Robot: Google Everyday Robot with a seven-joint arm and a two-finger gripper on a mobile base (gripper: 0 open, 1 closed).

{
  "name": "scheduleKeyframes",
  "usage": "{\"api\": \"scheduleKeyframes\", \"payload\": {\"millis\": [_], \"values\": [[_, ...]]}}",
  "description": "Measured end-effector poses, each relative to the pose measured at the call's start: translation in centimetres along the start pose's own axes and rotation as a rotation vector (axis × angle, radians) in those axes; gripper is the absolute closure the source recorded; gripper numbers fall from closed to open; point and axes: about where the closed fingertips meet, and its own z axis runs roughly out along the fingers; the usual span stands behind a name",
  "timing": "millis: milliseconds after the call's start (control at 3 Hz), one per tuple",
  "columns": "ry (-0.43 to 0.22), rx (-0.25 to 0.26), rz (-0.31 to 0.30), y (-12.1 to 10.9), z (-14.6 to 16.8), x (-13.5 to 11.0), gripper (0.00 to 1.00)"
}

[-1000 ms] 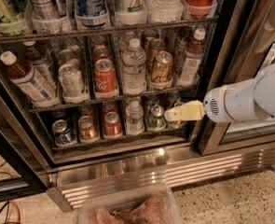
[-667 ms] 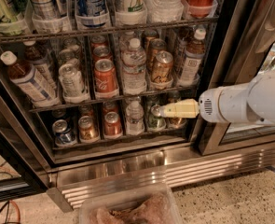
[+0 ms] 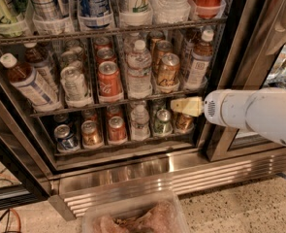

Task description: Pick blue water bottle from middle shelf of fridge

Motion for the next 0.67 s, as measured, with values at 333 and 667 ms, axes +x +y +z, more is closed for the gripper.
{"api": "scheduleKeyframes", "payload": {"millis": [333, 667], "values": [[-0.071, 0.048, -0.01, -0.9, -0.6, -1.4, 0.19], [-0.132, 0.085, -0.02, -1.9, -1.2, -2.8, 0.22]]}}
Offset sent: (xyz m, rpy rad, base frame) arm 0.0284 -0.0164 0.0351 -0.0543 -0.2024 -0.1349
